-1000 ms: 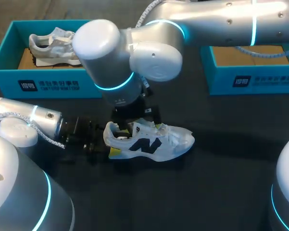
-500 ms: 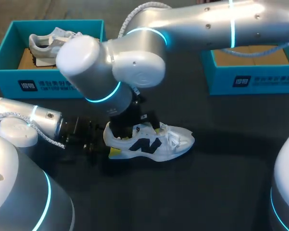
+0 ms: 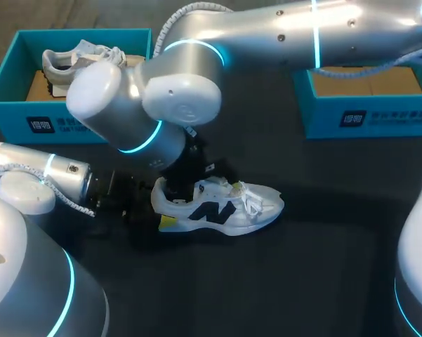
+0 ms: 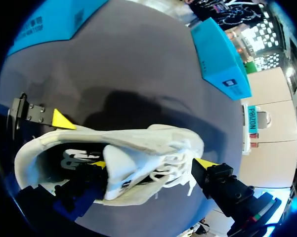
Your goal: Take the shoe out of the shoebox, open the shoe tongue, remove and reinsert the insole, then place the shoe into the shoebox
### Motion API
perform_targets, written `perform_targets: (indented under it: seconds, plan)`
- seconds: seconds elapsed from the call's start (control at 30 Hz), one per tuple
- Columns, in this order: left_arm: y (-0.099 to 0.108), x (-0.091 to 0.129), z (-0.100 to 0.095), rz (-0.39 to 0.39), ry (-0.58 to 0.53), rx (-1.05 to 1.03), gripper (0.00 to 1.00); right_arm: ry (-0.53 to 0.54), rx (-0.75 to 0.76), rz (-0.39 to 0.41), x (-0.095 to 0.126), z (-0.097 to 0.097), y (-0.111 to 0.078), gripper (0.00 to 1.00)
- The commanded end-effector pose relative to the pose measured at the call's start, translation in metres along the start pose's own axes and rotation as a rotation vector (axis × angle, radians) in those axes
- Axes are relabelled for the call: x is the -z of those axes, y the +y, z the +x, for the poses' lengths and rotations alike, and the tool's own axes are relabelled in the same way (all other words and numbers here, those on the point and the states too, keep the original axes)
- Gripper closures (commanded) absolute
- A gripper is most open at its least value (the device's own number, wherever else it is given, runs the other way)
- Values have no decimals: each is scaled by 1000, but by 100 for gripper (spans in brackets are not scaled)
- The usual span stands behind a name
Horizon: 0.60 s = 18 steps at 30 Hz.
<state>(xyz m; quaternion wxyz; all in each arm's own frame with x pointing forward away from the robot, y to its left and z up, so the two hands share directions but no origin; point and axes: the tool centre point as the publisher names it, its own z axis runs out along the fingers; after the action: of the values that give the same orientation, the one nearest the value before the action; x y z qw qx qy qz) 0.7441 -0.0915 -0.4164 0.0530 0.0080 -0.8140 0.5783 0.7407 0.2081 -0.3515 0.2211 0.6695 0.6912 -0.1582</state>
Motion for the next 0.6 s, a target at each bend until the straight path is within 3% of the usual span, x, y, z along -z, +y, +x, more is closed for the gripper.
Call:
perform_targets:
  seconds: [0.03, 0.13, 0.2, 0.23, 0.3, 0.33, 0.37, 0.43, 0.6]
  plan:
    - [3, -4, -2, 0, 0, 0, 100, -22, -268, 1, 7, -5, -3, 0]
    - [3, -4, -2, 0, 0, 0, 100, -22, -284, 9, 9, -9, -3, 1]
    - [3, -4, -2, 0, 0, 0, 100, -20, -289, 12, 10, -10, -3, 30]
    - [3, -4, -2, 0, 0, 0, 100, -20, -294, 18, 11, -12, -3, 51]
    - [3, -4, -2, 0, 0, 0, 100, -17, -298, 26, 12, -13, -4, 58]
    - [3, -4, -2, 0, 0, 0, 100, -16, -303, 30, 13, -14, -5, 67]
    - [3, -4, -2, 0, 0, 0, 100, -15, -304, 33, 14, -14, -5, 83]
    - [3, -4, -2, 0, 0, 0, 100, -11, -314, 43, 15, -16, -6, 100]
    - [3, -4, -2, 0, 0, 0, 100, 10, -332, 72, 16, -26, -4, 100]
